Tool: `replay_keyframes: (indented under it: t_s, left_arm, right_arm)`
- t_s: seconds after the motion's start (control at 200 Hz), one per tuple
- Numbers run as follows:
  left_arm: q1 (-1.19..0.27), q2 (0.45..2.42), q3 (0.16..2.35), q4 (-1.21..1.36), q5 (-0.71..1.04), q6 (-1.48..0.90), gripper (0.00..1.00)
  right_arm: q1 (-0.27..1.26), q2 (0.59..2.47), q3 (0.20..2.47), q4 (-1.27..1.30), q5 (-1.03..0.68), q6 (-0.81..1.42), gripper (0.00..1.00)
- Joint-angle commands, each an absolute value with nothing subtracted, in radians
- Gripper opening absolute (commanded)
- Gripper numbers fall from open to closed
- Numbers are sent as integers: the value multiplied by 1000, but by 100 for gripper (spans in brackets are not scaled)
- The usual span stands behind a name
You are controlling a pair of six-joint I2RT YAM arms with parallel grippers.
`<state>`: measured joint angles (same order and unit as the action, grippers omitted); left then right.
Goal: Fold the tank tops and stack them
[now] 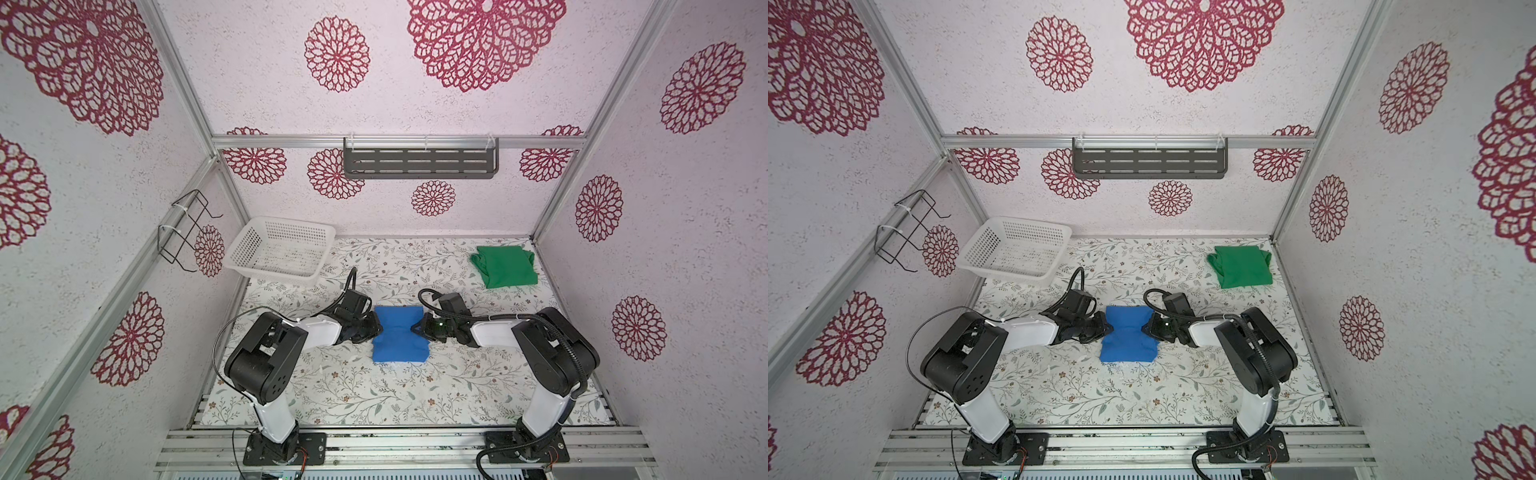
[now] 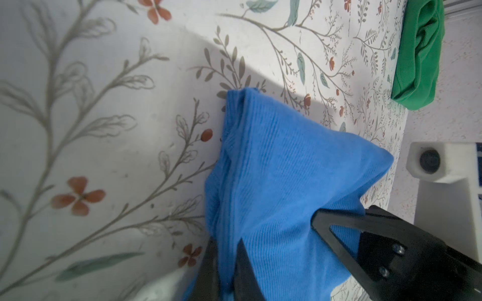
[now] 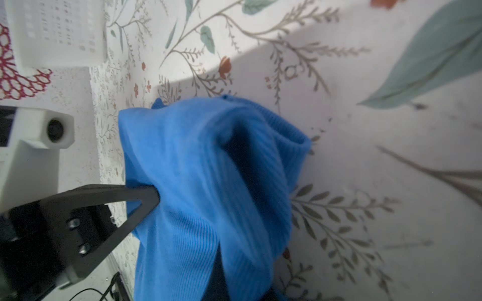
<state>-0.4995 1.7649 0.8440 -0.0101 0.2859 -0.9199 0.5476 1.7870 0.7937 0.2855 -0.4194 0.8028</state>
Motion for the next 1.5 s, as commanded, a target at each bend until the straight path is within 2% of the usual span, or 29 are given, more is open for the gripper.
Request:
replay_keyframes:
  t_s: [0.0,0.21,0.4,0.671,0.836,1.001,1.116,1.246,1.496]
  left_arm:
    - [-504,1729,903,-33,258,-936,0]
    - [-511,1752,1079,-45,294,-942,0]
    - [-529,1860,1301,-66,309,-913,0]
    - [-537,2104,1642,-72,336,-909,0]
    - [-555,2222,1785,81,370,-958,0]
    - [-590,2411,2029,142,406,-1000,0]
    - [-611,2525,2167,194,383,-1061,0]
    - [-637,2611,2186,407,338,-1179,0]
    - [-679,2769,2443,367,265,-1126,0]
  right_arm:
    - [530,1748,839,207,-448,744,0]
    - [478,1657,948,46,-419,595,0]
    - [376,1616,1003,4,-492,477,0]
    - [214,1662,1207,-206,-513,278,0]
    - [118,1678,1285,-251,-516,210,0]
    - [29,1718,1351,-257,-532,157,0]
    - [-29,1765,1416,-286,-560,136,0]
    - [-91,1813,1476,-309,-580,122,0]
    - [-190,1894,1578,-296,-605,116,0]
